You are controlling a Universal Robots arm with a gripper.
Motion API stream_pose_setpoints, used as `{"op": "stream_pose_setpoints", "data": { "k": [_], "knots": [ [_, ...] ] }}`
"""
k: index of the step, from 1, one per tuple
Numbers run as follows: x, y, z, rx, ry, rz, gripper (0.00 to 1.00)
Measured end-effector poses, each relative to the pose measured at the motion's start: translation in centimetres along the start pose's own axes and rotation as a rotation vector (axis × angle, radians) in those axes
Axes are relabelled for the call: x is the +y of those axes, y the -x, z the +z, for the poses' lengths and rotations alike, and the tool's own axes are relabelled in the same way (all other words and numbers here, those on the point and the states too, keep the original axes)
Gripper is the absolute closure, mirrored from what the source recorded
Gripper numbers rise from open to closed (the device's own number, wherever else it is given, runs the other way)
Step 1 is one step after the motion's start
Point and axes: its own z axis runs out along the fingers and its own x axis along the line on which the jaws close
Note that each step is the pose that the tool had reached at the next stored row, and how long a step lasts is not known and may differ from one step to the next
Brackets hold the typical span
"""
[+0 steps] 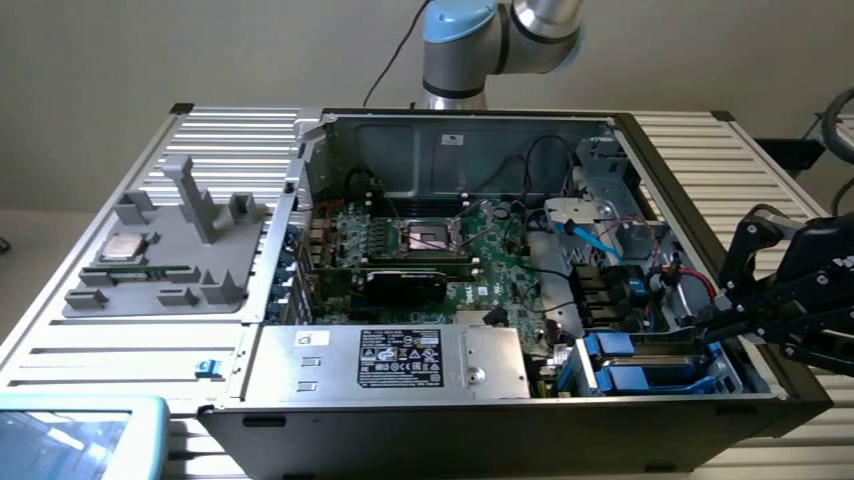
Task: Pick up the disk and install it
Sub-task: 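Insert the first disk wire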
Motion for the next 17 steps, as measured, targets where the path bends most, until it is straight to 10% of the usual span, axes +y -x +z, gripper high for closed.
{"op": "stream_pose_setpoints", "data": {
  "k": [17],
  "knots": [
    [-0.22, -0.41, -0.52, -0.0033, -0.0125, 0.011, 0.84]
  ]
}}
